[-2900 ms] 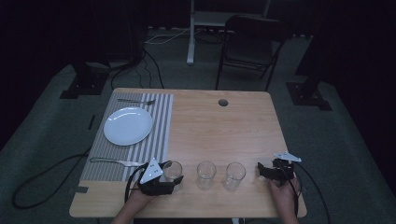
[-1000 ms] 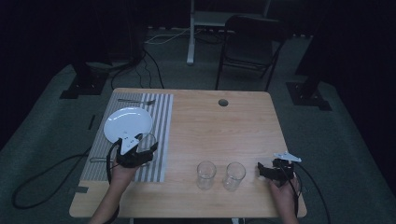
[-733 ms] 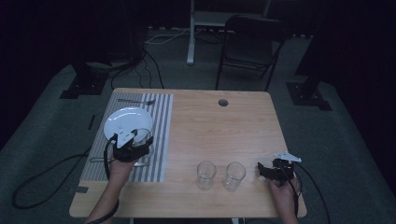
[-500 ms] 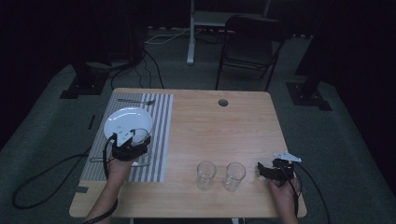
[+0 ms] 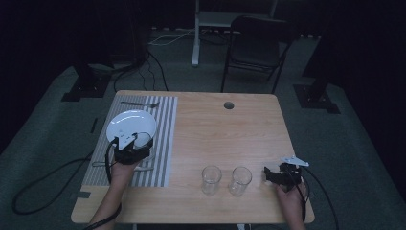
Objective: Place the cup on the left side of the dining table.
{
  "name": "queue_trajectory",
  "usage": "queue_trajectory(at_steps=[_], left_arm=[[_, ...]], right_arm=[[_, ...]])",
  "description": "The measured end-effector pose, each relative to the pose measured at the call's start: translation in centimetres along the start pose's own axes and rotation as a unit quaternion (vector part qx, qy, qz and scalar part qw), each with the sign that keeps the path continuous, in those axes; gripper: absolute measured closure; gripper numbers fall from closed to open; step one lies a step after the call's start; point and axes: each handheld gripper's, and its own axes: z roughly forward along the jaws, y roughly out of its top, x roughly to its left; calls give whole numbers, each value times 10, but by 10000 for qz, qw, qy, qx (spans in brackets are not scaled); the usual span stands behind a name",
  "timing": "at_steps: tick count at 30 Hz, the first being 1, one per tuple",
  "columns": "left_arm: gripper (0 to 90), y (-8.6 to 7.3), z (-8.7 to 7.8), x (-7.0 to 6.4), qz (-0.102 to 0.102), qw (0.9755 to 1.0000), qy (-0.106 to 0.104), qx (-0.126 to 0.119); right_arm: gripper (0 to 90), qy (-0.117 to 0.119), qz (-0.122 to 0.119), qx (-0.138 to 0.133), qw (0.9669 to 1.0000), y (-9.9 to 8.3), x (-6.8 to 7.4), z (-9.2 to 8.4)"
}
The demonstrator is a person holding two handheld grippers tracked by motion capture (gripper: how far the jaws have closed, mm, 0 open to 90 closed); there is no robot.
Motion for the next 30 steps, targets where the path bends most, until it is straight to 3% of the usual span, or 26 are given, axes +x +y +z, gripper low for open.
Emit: queue_trajectory(at_steps=[1,6,13,18,20,22,24,27,30], left_arm=[[286,1,0,-1,35,10000,38,39],[280,4,-1,-2,-233,9997,52,112],[279,5,-5,-3,-195,9996,115,150],[267,3,-9,3,-430,9987,-127,236],[198,1,-9,3,-339,9988,-114,340],[196,0,-9,2,-249,9989,-82,392],[104,-2,-9,2,-249,9982,-100,538],[104,-4,-10,0,-124,9984,-19,554],[104,-7,-11,1,-179,9978,-16,631]], right_arm=[[124,1,-2,-1,10000,0,0,0],[124,0,-1,0,10000,0,0,0],[124,1,-2,-1,10000,0,0,0],[124,1,0,-1,10000,0,0,0],[124,2,0,-1,10000,0,0,0],[124,1,-2,-1,10000,0,0,0],[124,1,-1,-1,10000,0,0,0],[124,2,4,1,10000,0,0,0],[124,2,5,1,10000,0,0,0]])
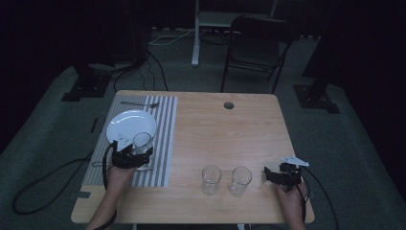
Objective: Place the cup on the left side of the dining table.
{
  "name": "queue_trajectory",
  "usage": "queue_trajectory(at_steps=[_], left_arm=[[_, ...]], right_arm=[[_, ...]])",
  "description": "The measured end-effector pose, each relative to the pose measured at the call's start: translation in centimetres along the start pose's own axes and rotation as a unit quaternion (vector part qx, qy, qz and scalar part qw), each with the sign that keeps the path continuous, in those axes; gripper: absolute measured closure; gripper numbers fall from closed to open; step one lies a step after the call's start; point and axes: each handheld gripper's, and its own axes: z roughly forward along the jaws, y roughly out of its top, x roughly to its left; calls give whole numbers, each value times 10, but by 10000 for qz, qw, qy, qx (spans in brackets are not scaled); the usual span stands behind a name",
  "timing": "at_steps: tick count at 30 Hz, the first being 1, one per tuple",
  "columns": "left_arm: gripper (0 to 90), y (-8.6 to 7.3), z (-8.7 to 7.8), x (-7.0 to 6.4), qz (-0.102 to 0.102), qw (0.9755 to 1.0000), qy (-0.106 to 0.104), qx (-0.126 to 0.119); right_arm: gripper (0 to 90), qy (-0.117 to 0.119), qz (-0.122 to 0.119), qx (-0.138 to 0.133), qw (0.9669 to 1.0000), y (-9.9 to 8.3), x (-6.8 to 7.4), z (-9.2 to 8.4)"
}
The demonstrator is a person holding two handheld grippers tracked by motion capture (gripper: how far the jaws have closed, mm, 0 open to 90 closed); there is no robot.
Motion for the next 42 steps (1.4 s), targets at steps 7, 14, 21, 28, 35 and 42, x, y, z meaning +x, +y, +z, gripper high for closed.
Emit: queue_trajectory(at_steps=[7,14,21,28,35,42], left_arm=[[103,-8,-4,4,53,9998,83,168],[14,-14,-11,11,-128,9991,177,358],[14,-22,-29,16,-286,9988,386,41],[15,-29,-40,23,-106,9962,794,328],[14,-41,-49,34,-348,9952,790,462],[14,-57,-54,40,-394,9933,882,630]], right_arm=[[124,-1,2,3,10000,0,0,0],[124,-1,0,3,10000,0,0,0],[124,-2,0,1,10000,0,0,0],[124,0,1,2,10000,0,0,0],[124,-6,8,0,10000,0,0,0],[124,-6,8,-1,10000,0,0,0]])
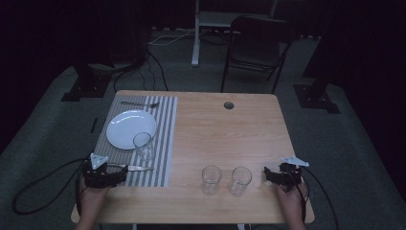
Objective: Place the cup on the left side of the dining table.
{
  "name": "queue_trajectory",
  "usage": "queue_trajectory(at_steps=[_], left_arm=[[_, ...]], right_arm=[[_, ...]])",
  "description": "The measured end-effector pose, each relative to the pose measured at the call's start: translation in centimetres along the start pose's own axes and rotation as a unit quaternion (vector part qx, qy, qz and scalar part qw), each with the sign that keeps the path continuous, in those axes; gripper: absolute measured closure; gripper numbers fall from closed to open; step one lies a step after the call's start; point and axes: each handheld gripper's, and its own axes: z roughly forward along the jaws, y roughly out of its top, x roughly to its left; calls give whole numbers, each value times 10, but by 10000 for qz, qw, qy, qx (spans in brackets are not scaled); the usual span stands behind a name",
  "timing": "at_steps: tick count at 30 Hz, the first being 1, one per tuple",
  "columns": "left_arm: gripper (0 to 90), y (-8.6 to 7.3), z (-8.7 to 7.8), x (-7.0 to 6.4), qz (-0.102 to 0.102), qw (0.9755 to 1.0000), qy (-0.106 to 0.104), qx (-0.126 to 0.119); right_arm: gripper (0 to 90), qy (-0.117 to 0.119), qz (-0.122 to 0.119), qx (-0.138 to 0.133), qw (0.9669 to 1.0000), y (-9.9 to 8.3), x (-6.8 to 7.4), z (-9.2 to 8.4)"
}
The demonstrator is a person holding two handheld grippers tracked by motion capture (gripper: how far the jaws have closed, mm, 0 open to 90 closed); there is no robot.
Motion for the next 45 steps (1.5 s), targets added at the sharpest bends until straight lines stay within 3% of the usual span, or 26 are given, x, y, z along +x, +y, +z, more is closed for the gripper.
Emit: queue_trajectory(at_steps=[8,11,19,26,32,45], left_arm=[[14,-16,2,9,-129,9997,38,205],[14,-19,3,12,-46,9994,177,290],[14,-29,8,19,-66,9980,148,612],[14,-31,11,26,-313,9970,142,688],[11,-30,14,22,-264,9967,281,716],[0,-32,15,21,-192,9978,225,587]], right_arm=[[124,0,0,-1,10000,0,0,0],[124,-1,1,-1,10000,0,0,0],[124,-1,1,0,10000,0,0,0],[125,0,0,0,10000,0,0,0],[124,-1,1,0,10000,0,0,0],[124,-1,1,0,10000,0,0,0]])
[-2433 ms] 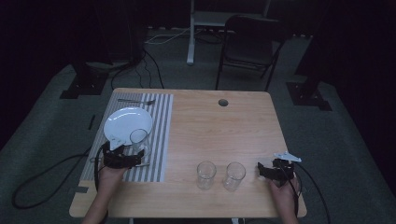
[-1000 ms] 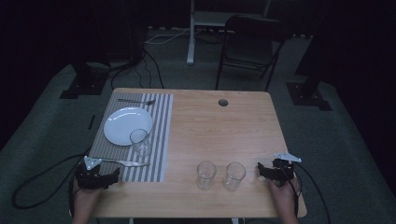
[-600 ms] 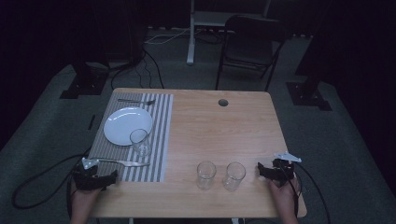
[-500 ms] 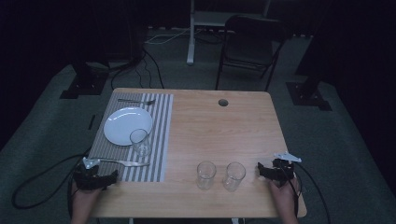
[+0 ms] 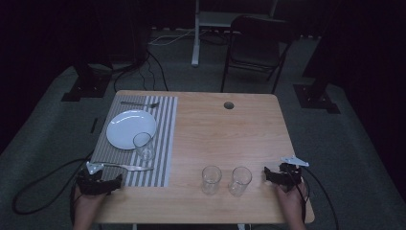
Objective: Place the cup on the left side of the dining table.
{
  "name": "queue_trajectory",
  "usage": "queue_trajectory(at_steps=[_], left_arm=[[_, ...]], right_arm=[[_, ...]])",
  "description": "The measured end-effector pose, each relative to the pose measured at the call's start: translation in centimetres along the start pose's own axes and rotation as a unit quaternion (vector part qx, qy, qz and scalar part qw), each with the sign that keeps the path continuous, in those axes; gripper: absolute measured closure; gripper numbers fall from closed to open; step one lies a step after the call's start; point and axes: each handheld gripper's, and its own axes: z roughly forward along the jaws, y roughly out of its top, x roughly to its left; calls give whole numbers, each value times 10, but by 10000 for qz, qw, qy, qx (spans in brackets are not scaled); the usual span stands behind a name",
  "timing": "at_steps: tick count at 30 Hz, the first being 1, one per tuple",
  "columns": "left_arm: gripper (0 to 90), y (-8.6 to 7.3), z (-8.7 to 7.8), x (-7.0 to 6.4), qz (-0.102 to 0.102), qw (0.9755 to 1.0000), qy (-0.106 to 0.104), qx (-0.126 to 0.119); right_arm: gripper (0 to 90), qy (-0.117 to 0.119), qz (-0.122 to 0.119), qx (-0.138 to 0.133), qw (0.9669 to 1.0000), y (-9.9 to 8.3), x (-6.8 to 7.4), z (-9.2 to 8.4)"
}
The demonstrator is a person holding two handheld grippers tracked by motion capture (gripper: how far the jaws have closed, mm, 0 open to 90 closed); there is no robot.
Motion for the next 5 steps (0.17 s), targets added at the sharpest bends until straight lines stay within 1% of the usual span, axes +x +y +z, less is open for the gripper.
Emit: queue_trajectory(at_steps=[5], left_arm=[[0,0,0,2,69,10000,-69,6]], right_arm=[[124,1,0,0,10000,0,0,0]])
